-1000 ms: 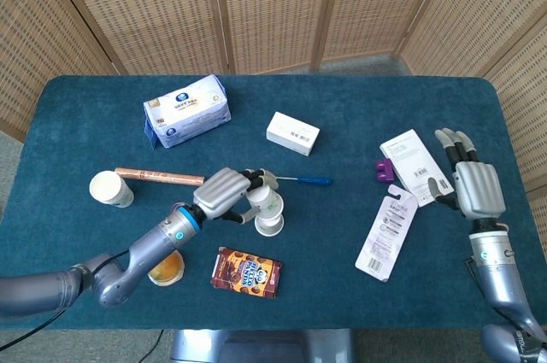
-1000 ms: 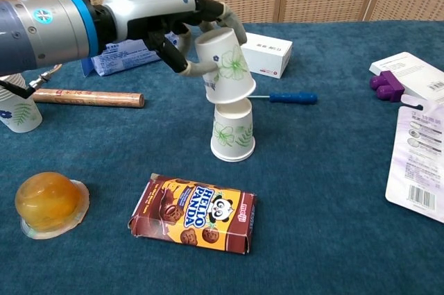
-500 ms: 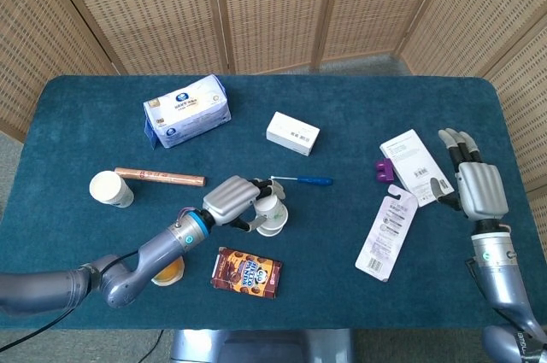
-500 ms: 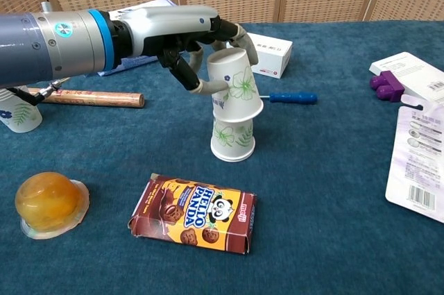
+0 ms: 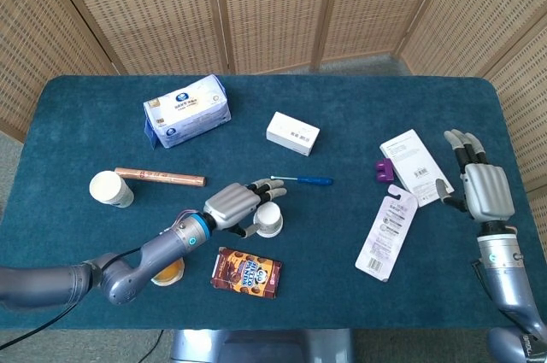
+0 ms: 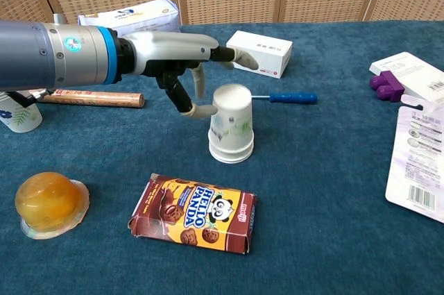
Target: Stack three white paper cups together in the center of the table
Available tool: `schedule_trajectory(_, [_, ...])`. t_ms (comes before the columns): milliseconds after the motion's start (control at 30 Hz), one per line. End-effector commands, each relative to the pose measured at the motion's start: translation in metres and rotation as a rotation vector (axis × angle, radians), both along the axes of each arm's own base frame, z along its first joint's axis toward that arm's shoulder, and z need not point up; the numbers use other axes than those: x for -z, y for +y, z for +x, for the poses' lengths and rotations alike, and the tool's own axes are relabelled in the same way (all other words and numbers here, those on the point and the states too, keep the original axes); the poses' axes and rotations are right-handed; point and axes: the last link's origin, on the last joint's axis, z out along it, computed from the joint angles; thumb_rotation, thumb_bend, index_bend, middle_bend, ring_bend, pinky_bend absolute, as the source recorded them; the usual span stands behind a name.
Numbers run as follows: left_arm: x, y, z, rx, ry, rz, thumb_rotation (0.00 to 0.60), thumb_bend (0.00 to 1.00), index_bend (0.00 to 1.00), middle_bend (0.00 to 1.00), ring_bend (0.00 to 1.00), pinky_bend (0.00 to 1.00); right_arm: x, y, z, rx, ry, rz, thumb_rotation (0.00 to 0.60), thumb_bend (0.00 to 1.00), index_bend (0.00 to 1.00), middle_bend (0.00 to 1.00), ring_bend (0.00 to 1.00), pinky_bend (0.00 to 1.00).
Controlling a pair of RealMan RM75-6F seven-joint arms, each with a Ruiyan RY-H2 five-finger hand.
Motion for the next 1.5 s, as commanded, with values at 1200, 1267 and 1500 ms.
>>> schedule_trajectory(1200, [-0.183,-0.132,-0.181,-0.267,0.024,0.635,0.600,0.50,0.00,0.00,0.00,0.15,0.022,0.010,-0.006,0.015,0.248,-0.003,0.600,0.44,0.00,0.03,0.00,0.36])
schedule_trajectory(1267, [-0.188,-0.141,-0.187,-0.285,0.031,0.655,0.600,0.50,0.00,0.00,0.00,0.15,0.021,0.012,-0.008,0.025,0.253,-0.012,0.600,0.44,0.00,0.03,0.00,0.36])
schedule_trajectory(1500, [-0.197,-0.163,-0.212,-0.368,0.048,0.689,0.600,0.50,0.00,0.00,0.00,0.14,0.019,0.016,-0.016,0.054,0.251,-0.011,0.600,0.43,0.00,0.03,0.00,0.36])
